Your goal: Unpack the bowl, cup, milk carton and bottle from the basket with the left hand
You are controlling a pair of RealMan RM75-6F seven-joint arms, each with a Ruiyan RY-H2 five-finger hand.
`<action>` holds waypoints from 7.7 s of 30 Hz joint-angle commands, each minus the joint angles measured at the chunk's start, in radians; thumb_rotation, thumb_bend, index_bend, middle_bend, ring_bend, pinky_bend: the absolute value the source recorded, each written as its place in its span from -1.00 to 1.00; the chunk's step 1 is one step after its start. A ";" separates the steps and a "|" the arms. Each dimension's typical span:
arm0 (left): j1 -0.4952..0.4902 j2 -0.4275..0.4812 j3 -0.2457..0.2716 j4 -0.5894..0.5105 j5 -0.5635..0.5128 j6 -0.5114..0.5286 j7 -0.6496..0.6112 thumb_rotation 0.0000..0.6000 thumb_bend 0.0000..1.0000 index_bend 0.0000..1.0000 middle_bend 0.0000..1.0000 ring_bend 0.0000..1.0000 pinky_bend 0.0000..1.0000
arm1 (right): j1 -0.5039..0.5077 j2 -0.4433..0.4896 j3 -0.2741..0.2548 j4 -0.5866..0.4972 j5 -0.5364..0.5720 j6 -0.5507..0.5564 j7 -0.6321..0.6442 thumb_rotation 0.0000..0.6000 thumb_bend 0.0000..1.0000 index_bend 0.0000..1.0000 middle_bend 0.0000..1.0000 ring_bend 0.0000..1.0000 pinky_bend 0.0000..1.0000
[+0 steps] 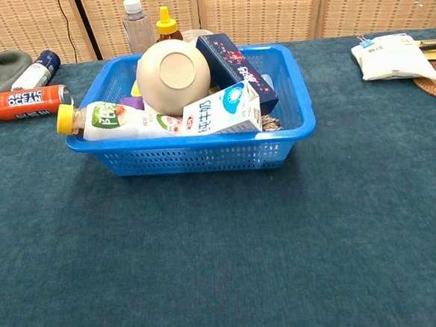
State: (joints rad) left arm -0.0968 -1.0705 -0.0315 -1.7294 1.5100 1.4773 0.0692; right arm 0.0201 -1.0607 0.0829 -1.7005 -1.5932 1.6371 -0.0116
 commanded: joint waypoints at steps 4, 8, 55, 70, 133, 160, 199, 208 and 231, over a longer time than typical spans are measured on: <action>-0.006 -0.001 0.001 0.006 0.007 -0.007 -0.012 1.00 -0.64 -1.00 -1.00 -1.00 -1.00 | 0.000 0.001 -0.002 -0.004 -0.002 -0.004 0.000 1.00 -1.00 -1.00 -1.00 -1.00 -1.00; -0.015 -0.006 0.000 0.016 0.033 -0.004 -0.031 1.00 -0.63 -1.00 -1.00 -1.00 -1.00 | -0.001 0.004 -0.001 -0.007 0.000 -0.002 0.005 1.00 -1.00 -1.00 -1.00 -1.00 -1.00; -0.698 -0.371 -0.268 -0.034 -0.537 -0.488 0.693 1.00 -0.70 -1.00 -1.00 -1.00 -1.00 | 0.022 0.011 0.026 0.005 0.073 -0.061 0.056 1.00 -1.00 -1.00 -1.00 -1.00 -1.00; -0.811 -0.483 -0.261 0.087 -0.706 -0.449 0.755 1.00 -0.70 -1.00 -1.00 -1.00 -1.00 | 0.034 0.011 0.037 0.022 0.102 -0.088 0.081 1.00 -1.00 -1.00 -1.00 -1.00 -1.00; -0.420 -0.225 -0.145 0.165 -0.475 -0.223 0.116 1.00 -0.55 -0.46 -0.36 -0.37 -0.41 | 0.037 0.016 0.016 -0.005 0.067 -0.090 0.079 1.00 -1.00 -1.00 -1.00 -1.00 -1.00; -0.415 -0.259 -0.118 0.184 -0.290 -0.311 -0.001 1.00 -0.74 -1.00 -1.00 -1.00 -0.80 | 0.039 0.023 0.012 -0.003 0.067 -0.096 0.096 1.00 -1.00 -1.00 -1.00 -1.00 -1.00; -0.841 -0.486 -0.299 0.189 -0.742 -0.424 0.559 1.00 -0.62 -0.59 -0.41 -0.88 -0.80 | 0.049 0.029 0.022 0.019 0.098 -0.121 0.139 1.00 -1.00 -1.00 -1.00 -1.00 -1.00; -0.862 -0.539 -0.288 0.262 -0.761 -0.420 0.551 1.00 -0.54 -0.41 -0.31 -0.82 -0.80 | 0.052 0.027 0.021 0.020 0.102 -0.129 0.136 1.00 -1.00 -1.00 -1.00 -1.00 -1.00; -0.889 -0.603 -0.277 0.341 -0.769 -0.411 0.554 1.00 -0.18 0.41 0.26 -0.52 -0.80 | 0.058 0.027 0.026 0.025 0.116 -0.141 0.146 1.00 -1.00 -1.00 -1.00 -1.00 -1.00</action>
State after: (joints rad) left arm -0.9874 -1.6748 -0.3100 -1.3847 0.7397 1.0604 0.6193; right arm 0.0784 -1.0340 0.1091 -1.6757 -1.4765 1.4954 0.1340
